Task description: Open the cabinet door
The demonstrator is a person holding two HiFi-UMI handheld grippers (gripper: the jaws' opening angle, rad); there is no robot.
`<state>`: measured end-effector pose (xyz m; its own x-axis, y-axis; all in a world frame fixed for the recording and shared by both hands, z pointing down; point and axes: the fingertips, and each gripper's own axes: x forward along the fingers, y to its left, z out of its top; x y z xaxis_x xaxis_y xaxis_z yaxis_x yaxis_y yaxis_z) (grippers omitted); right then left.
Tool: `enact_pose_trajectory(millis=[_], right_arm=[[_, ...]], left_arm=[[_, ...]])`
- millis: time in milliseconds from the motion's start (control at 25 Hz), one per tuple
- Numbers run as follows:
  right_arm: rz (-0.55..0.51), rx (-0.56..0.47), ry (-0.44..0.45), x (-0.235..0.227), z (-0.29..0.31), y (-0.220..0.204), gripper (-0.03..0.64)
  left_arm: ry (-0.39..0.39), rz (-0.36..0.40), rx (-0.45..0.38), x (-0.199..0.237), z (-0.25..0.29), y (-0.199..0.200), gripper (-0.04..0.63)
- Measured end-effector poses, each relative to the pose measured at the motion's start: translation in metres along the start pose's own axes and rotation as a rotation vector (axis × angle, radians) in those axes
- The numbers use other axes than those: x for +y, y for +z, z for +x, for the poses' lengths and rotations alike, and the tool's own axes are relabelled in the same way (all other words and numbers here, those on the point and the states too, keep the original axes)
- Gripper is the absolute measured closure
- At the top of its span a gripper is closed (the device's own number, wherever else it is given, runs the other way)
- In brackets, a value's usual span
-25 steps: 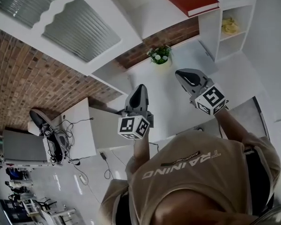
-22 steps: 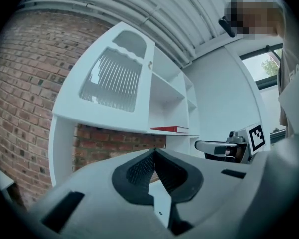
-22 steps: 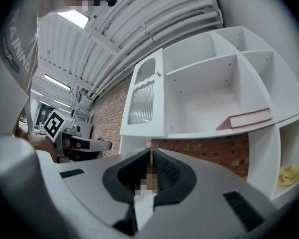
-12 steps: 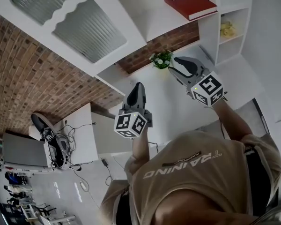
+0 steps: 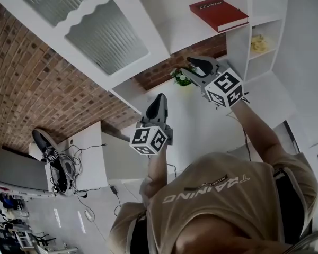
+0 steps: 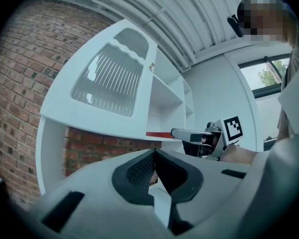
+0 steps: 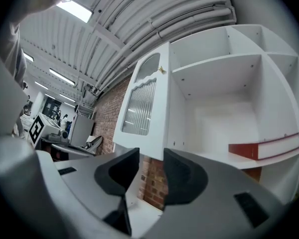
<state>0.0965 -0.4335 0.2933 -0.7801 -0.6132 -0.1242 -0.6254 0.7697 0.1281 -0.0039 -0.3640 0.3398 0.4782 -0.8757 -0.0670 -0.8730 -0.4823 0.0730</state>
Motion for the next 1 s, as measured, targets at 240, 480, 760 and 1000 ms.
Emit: enact_pose_trajectory(millis=[240, 480, 760, 1000], right_arm=[[-0.018, 0.052, 0.031, -0.012, 0.040, 0.000, 0.476], [-0.072, 0.102, 0.042, -0.019, 0.079, -0.015, 0.476], [-0.049, 0.102, 0.074, -0.021, 0.100, -0.019, 0.476], [0.029, 0.089, 0.111, -0.020, 0.105, -0.019, 0.475]], left_arm=[[-0.012, -0.020, 0.012, 0.009, 0.006, -0.002, 0.588], [-0.012, -0.053, 0.021, 0.017, 0.005, -0.017, 0.588], [0.023, -0.120, 0.022, 0.040, -0.004, -0.038, 0.588], [0.008, -0.150, 0.031, 0.047, -0.001, -0.053, 0.588]])
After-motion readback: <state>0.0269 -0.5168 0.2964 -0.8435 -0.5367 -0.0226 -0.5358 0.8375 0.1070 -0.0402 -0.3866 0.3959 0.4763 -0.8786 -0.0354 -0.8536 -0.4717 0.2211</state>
